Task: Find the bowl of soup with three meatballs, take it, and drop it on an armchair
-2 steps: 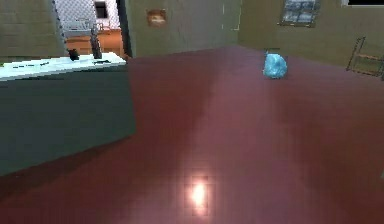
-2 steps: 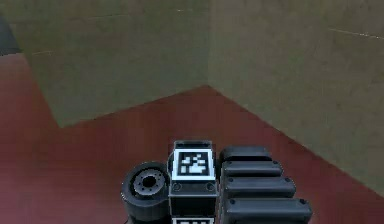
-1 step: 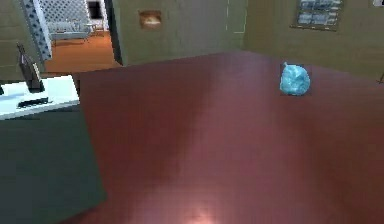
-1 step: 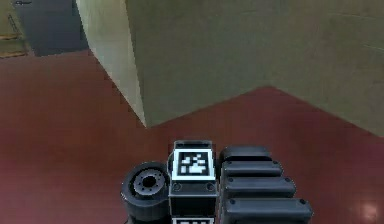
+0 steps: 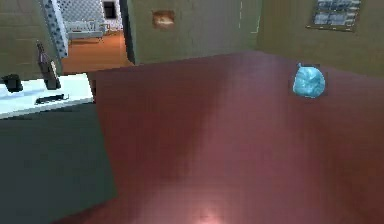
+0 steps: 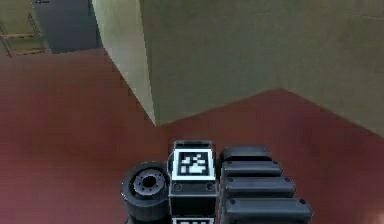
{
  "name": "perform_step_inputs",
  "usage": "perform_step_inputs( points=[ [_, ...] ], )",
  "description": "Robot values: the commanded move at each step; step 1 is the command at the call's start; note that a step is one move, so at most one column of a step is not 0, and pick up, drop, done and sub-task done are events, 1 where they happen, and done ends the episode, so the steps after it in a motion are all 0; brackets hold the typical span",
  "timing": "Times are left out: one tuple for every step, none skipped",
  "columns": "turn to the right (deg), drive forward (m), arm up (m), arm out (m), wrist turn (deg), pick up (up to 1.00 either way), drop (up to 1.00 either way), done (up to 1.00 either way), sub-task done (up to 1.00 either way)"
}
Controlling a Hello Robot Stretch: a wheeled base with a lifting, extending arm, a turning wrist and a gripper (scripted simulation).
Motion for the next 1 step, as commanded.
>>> perform_step_inputs(
  points=[
    [0.0,1.00,0.00,0.00,0.0,0.00,0.00,0.00,0.00]
  ],
)
